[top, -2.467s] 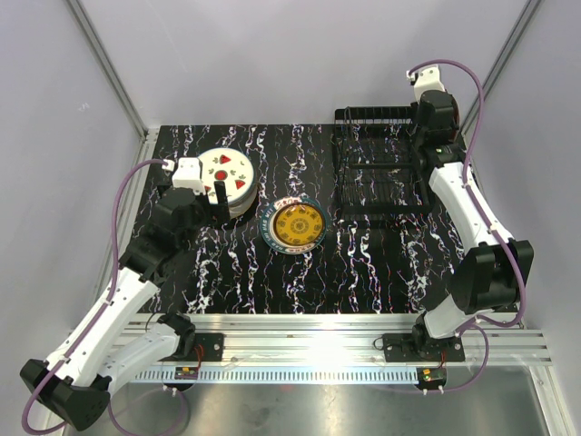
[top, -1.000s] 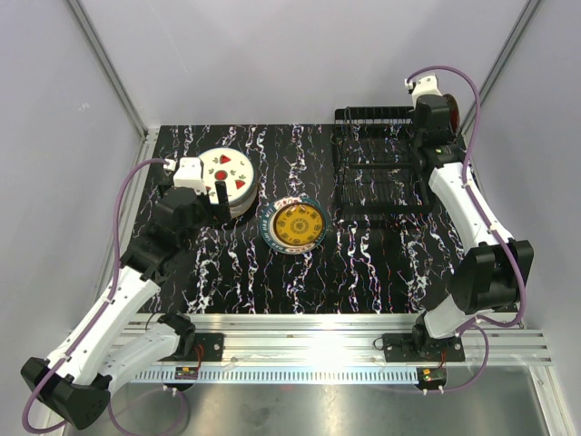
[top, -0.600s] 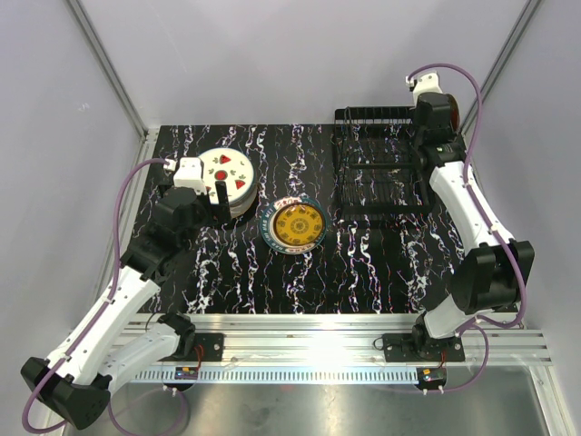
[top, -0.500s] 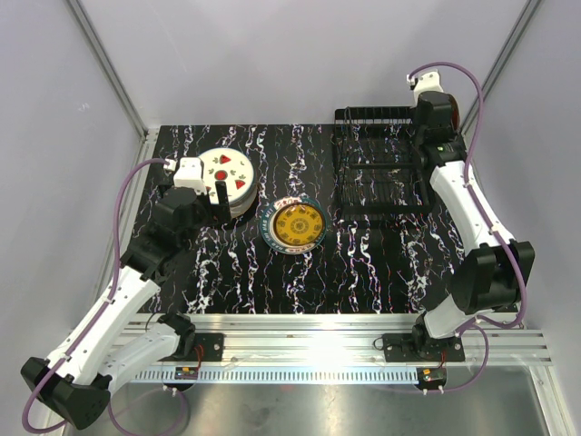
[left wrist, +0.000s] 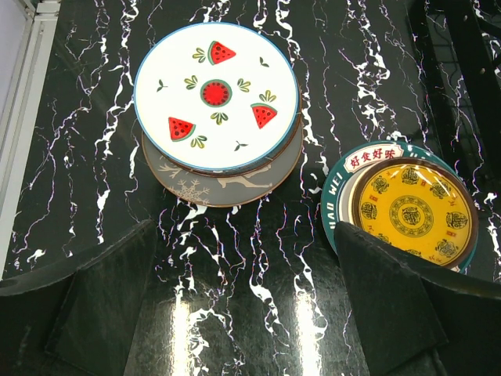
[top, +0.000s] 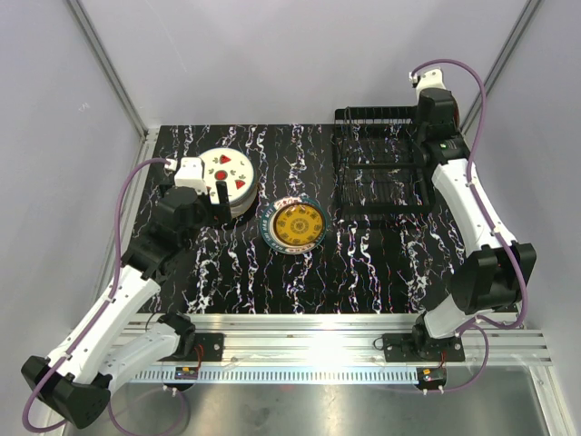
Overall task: Load the plates into the dish rack
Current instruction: Insert the plate into the dish rack
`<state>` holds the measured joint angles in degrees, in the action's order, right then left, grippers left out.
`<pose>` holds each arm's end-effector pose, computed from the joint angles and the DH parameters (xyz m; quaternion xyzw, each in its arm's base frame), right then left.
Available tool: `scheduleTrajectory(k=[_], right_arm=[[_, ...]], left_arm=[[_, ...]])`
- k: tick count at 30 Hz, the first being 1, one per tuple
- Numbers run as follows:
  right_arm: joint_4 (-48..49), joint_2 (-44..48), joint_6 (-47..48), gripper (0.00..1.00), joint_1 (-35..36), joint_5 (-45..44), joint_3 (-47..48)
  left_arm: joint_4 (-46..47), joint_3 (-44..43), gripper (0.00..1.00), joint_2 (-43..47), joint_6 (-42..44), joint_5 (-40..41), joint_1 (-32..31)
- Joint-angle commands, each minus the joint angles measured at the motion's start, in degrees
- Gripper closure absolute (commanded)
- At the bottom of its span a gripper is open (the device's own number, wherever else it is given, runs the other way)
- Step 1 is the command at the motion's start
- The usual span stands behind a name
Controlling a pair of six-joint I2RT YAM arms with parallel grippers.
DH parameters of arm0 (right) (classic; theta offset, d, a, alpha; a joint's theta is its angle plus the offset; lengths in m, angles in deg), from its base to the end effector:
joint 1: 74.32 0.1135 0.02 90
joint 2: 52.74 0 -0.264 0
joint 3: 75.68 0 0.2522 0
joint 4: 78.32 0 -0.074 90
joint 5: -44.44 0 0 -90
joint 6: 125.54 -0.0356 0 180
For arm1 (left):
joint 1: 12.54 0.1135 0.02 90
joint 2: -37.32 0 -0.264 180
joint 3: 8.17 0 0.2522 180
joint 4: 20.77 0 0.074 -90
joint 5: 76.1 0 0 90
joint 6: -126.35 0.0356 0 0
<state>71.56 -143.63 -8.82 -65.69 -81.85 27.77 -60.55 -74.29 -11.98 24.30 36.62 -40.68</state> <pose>0.3672 0.0344 0.4013 -0.0574 0.7863 -0.3364 0.5150 0.1719 -0.0764 0.3449 0.0067 0.8245 -0.0318 0.5649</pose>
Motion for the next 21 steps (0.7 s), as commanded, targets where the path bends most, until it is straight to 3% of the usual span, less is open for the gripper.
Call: scheduleTrajectory(k=[1,6,12,21], right_arm=[[-2.1,1.2,-1.8,0.93,0.5,0.1,3.5],[-4.0,1.1,-3.3,0.93,0.3,-0.2,3.3],[-4.6,0.1,-4.6,1.0,0.4,-0.4,4.1],[-7.7,-4.1,-5.6,1.0,0.4,-3.9,12.1]], left_arm=[[2.6,-0.6,0.01,-0.1,0.0,-0.7,-0.2],[2.6,-0.5,0.01,-0.1,0.0,-0.7,-0.2],[2.6,-0.6,0.01,-0.2,0.0,-0.9,-0.2],[2.5,-0.6,0.01,-0.1,0.0,-0.8,-0.2]])
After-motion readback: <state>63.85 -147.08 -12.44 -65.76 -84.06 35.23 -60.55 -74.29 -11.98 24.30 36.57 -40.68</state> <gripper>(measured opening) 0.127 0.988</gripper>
